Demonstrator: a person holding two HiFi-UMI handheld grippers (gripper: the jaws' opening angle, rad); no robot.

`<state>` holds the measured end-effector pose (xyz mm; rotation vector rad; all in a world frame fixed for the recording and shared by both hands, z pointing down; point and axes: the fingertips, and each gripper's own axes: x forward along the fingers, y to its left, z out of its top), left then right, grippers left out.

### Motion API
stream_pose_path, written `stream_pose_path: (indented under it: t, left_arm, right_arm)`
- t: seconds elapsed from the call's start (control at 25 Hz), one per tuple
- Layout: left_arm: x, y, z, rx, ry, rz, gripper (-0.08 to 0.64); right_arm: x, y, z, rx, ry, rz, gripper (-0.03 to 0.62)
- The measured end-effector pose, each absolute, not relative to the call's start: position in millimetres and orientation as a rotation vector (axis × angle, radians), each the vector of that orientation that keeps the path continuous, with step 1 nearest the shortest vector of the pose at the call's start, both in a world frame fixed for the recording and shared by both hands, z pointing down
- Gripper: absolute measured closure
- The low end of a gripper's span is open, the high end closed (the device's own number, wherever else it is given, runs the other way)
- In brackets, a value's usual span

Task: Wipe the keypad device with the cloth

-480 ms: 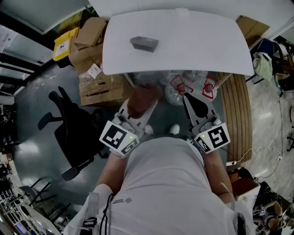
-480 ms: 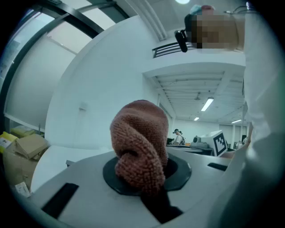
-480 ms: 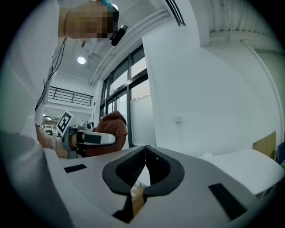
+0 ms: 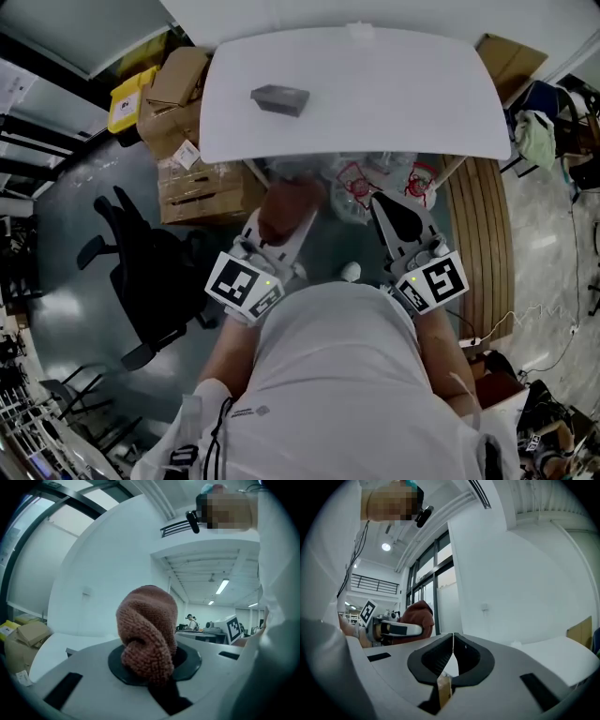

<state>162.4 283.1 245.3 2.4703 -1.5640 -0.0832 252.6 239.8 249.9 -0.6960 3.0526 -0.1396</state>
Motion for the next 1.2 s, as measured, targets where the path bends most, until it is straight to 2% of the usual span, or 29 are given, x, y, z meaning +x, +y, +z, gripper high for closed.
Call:
stream_pose_path:
  t: [0.24, 0.52, 0.8, 1.2]
  left_arm:
    - [174.8, 276.4, 255.8, 2.399, -1.657, -0.020, 0.502]
    - [149.7, 270.9, 270.8, 2.312, -1.705, -0.001, 0.502]
    - [109.0, 241.9, 280.1, 2.309, -1.683, -0.021, 0.502]
    - [12.2, 182.4, 302.6, 2.313, -1.572, -0.014, 0.502]
  right_arm:
    - [278.2, 222.2, 260.5, -0.635, 3.025, -0.232, 0.565]
    - [263.2, 206.5, 274.0, -0.588, 3.022, -0.318, 0.565]
    - [220.3, 180.3, 278.9, -0.612, 3.032, -0.344, 0.565]
    - [133.2, 120.0, 290.5, -0.750, 3.062, -0.362, 0.565]
